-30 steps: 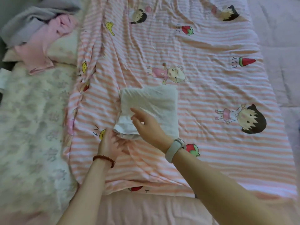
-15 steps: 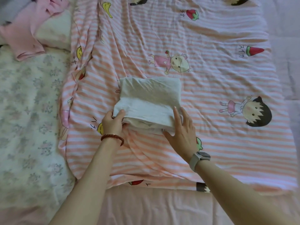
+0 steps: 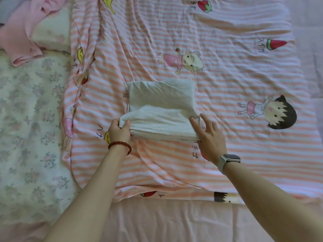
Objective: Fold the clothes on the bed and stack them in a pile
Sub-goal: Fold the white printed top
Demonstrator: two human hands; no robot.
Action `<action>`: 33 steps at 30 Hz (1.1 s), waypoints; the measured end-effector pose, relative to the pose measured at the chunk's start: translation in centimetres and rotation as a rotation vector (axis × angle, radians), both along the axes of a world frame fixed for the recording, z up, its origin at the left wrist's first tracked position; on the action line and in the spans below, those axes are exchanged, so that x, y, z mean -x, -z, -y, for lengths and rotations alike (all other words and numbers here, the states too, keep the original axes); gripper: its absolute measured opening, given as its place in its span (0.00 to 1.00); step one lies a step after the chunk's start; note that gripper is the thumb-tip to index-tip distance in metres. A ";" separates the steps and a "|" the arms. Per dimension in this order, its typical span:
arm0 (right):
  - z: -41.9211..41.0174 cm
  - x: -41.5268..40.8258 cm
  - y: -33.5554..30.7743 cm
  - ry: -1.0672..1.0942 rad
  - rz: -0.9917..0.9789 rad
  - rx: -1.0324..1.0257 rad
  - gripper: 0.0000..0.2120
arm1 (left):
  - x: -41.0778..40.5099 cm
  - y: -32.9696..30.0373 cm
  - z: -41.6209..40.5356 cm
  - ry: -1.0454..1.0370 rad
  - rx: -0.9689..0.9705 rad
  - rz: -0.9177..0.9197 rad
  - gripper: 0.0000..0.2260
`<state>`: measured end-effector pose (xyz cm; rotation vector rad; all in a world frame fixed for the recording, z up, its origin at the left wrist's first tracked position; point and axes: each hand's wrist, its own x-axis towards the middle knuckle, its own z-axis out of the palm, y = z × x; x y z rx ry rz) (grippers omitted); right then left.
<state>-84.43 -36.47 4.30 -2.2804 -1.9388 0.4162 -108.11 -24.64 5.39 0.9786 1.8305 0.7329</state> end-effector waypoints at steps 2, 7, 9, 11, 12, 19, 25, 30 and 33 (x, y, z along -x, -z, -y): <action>0.2 -0.5 0.4 -0.053 0.113 0.214 0.36 | 0.3 0.5 0.6 0.050 0.024 -0.060 0.03; 0.0 -0.3 -1.5 -0.039 0.002 0.060 0.31 | 0.9 1.0 1.6 0.071 0.075 -0.011 0.05; -2.4 -0.3 -2.4 0.037 -0.126 -0.171 0.22 | 0.8 0.8 1.7 -0.021 0.067 0.108 0.09; -6.1 -0.6 -3.0 0.072 -0.222 -0.236 0.18 | 0.4 0.7 2.2 -0.101 0.075 0.219 0.09; -8.1 -0.8 -3.3 0.084 -0.265 -0.219 0.18 | 0.2 0.6 2.6 -0.119 0.071 0.233 0.08; -15.6 -3.3 -3.6 0.043 -0.330 0.048 0.11 | -0.7 0.8 2.6 -0.089 -0.025 0.022 0.13; -15.8 -4.4 -1.7 0.039 -0.102 0.116 0.12 | -0.8 1.7 2.1 -0.077 -0.042 -0.083 0.14; -15.7 -5.3 -1.1 -0.053 0.002 0.123 0.14 | -1.2 1.8 1.6 0.009 0.006 -0.173 0.14; -15.9 -5.1 -1.9 0.031 -0.184 0.107 0.14 | -1.2 1.0 1.8 0.120 -0.147 -0.356 0.19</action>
